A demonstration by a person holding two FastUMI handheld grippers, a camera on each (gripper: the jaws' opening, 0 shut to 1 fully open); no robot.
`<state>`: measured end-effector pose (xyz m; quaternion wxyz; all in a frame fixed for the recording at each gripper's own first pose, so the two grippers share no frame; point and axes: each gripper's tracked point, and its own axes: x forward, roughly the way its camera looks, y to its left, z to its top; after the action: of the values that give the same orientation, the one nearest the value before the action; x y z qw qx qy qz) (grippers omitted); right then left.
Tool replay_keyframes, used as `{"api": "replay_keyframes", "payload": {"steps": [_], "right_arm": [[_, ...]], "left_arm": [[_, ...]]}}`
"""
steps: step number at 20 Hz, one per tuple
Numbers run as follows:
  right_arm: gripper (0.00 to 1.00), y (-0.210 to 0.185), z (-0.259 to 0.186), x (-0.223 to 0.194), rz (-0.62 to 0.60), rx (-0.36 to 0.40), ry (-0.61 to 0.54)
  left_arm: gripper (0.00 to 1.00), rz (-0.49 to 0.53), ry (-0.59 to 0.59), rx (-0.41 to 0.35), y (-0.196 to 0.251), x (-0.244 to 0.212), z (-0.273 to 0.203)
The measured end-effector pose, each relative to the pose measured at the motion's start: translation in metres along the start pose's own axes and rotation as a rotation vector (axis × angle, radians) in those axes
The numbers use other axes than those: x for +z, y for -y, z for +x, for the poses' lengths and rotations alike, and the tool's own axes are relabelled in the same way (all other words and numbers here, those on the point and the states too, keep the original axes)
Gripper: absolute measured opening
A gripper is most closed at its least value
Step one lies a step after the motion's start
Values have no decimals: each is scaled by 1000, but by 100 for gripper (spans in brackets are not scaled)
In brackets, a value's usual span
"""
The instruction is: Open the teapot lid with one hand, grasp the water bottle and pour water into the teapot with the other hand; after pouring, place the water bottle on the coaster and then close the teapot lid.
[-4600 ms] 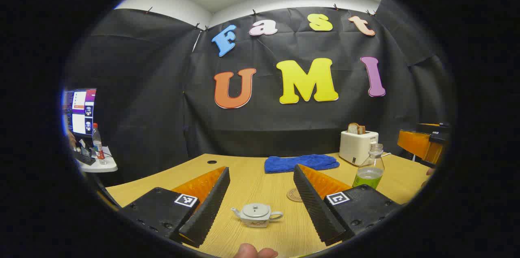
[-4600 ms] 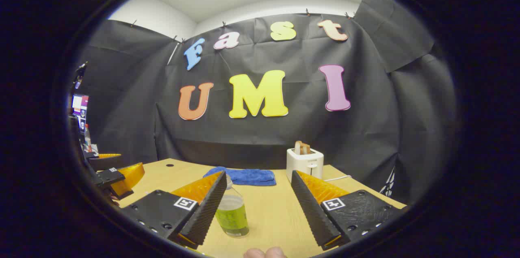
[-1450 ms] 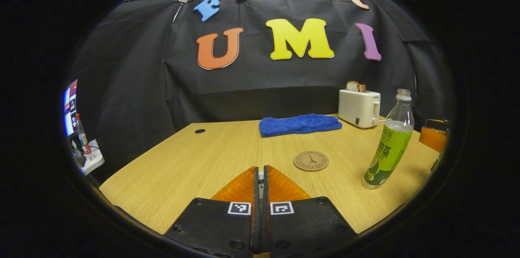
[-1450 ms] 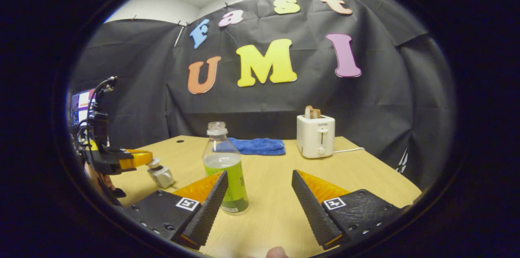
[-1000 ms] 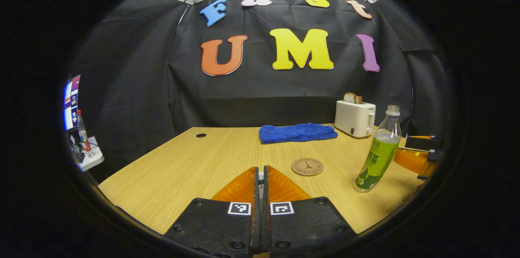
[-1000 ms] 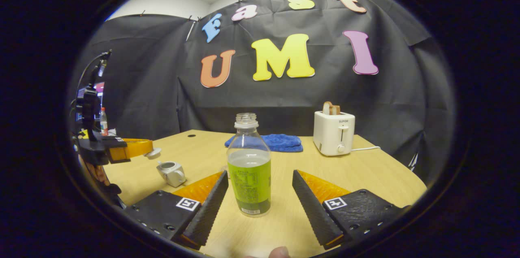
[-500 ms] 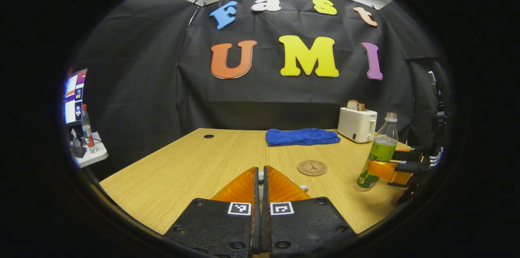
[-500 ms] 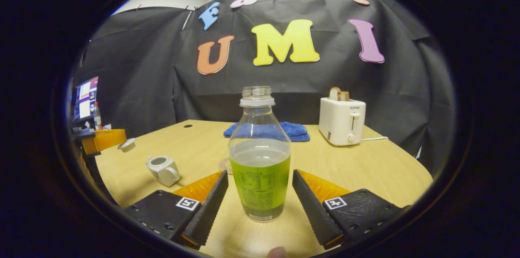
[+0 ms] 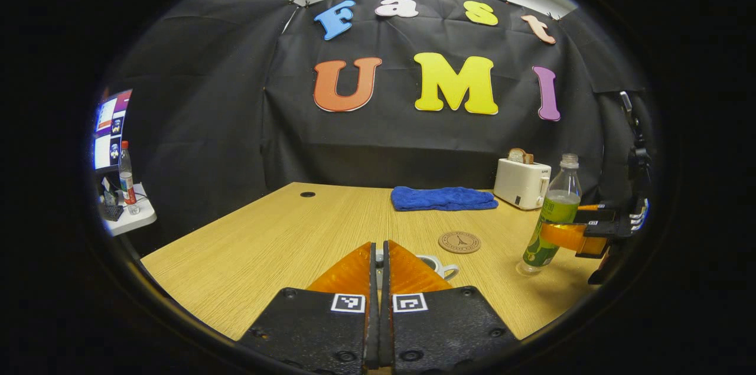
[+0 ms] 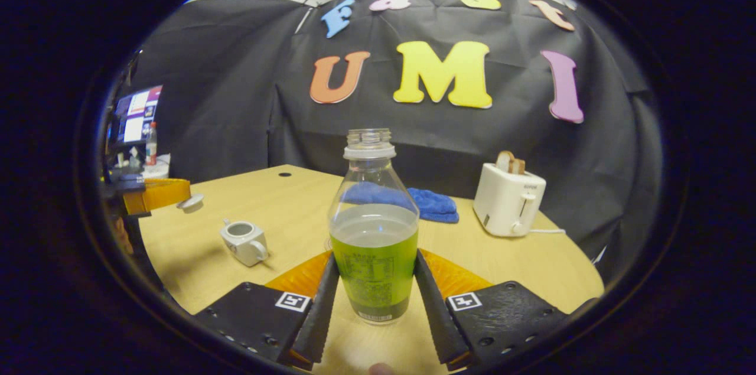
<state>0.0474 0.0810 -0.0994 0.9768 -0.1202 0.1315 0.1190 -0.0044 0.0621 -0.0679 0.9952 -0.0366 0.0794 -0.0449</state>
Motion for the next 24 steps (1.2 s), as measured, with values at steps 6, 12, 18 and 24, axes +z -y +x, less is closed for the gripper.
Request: {"api": "replay_keyframes", "payload": {"steps": [6,12,18,24], "right_arm": [[70,-18,16,16,-399,20,-16],[69,-17,36,34,-799,-89,39],[69,-34,52,38,-1168,-140,74],[70,-53,74,37,-1345,-124,78]], "left_arm": [[3,-7,11,3,-9,-2,-3],[3,-12,14,15,-24,-8,-3],[3,-24,16,30,-41,-11,-3],[3,-39,23,50,-57,-13,-4]]}}
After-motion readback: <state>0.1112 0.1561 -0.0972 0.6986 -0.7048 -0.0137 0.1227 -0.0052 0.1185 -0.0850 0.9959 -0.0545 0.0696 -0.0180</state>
